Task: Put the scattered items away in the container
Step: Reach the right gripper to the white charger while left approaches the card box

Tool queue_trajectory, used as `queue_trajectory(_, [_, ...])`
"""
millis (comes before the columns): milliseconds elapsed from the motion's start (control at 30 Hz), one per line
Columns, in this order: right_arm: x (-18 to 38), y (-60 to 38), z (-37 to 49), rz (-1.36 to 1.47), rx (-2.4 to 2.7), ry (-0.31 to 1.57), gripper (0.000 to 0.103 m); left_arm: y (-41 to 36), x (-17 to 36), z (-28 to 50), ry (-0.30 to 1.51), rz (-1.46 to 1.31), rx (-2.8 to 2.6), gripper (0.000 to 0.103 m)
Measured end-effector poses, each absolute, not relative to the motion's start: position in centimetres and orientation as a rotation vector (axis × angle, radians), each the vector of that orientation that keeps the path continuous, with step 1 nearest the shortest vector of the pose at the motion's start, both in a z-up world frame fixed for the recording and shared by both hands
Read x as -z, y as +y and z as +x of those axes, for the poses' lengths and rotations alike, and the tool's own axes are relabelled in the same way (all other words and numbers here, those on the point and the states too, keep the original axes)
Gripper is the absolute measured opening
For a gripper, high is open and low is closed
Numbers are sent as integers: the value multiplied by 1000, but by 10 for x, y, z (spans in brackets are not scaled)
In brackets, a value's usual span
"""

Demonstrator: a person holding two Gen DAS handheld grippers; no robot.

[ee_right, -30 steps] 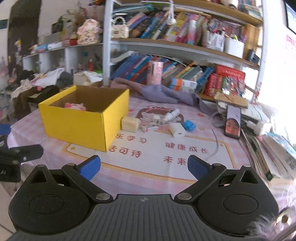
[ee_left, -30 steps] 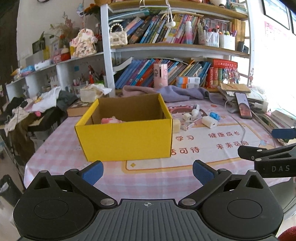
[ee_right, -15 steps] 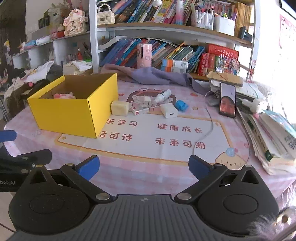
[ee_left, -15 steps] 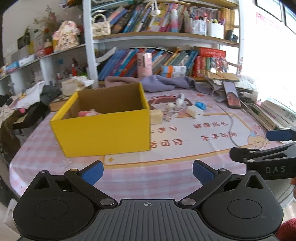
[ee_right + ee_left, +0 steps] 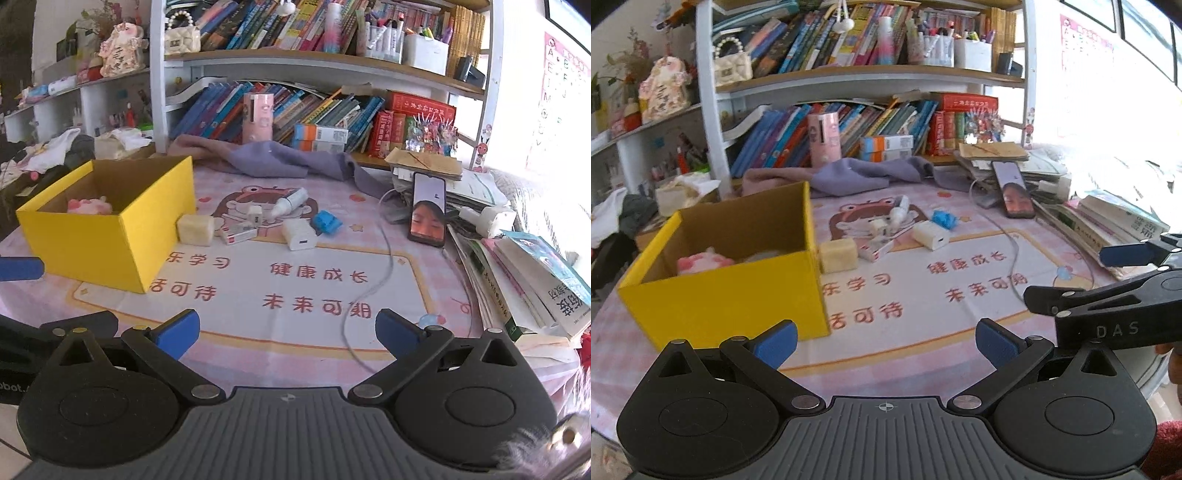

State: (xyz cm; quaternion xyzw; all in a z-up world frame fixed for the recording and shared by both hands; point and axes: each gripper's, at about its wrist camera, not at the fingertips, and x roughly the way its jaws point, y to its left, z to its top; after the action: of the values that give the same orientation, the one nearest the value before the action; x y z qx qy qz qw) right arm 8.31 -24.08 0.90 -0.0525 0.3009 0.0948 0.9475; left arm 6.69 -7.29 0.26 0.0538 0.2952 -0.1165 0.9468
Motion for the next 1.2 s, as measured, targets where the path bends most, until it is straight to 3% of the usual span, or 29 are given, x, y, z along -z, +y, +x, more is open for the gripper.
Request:
queue_trajectory(300, [-3,-263,125,-109,-177,639,98,-105,2,105,592,148,264,102])
queue_trajectory(467, [-6,-278,157,-115,-186,636,79,-123,0,131,584,158,254,100])
queue_trajectory(567, [-8,-287,179,-113,-214,637,74,-133,-2,149,586,153,234,98])
queue_trajectory(833, [-9,-305,236,-142,-333,650,72,-156,-1,187,625,143,160,86])
queue_trajectory(1200, [7,-302,305,-185,-523,715,62,-166,12,243,711,170,35,61])
